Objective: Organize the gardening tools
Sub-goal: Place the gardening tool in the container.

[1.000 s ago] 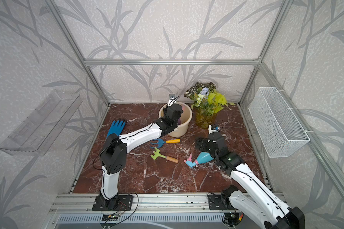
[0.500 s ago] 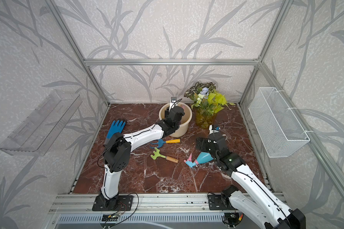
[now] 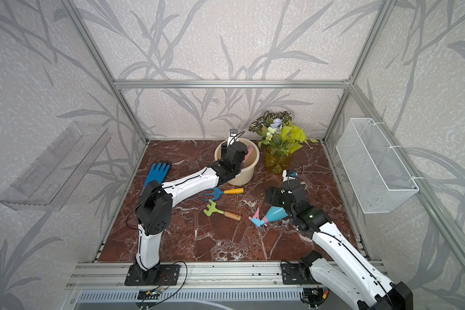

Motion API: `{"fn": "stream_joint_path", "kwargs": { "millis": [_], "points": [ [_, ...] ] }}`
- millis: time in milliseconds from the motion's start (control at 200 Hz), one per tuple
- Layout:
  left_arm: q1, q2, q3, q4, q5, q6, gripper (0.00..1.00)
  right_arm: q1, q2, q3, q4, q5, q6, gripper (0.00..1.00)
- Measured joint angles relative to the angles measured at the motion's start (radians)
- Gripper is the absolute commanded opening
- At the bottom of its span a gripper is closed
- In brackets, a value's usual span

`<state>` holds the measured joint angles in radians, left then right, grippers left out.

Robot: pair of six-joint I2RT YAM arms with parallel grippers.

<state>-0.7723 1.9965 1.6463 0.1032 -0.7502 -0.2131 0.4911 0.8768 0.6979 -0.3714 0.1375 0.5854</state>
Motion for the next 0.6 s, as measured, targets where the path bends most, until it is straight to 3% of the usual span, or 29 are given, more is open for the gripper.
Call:
{"fn": "stream_joint_path", "kwargs": {
  "millis": [305, 600],
  "points": [
    [0.000, -0.174, -0.036, -0.097, 0.078, -0.069, 0.76, 0.000, 0.069, 0.007, 0.000, -0.040, 0.000, 0.89],
    [0.000, -0.366, -0.245, -0.214, 0.219, -0.161, 0.75, 0.000, 0.145, 0.027, 0.014, -0.090, 0.005, 0.88]
  ]
}}
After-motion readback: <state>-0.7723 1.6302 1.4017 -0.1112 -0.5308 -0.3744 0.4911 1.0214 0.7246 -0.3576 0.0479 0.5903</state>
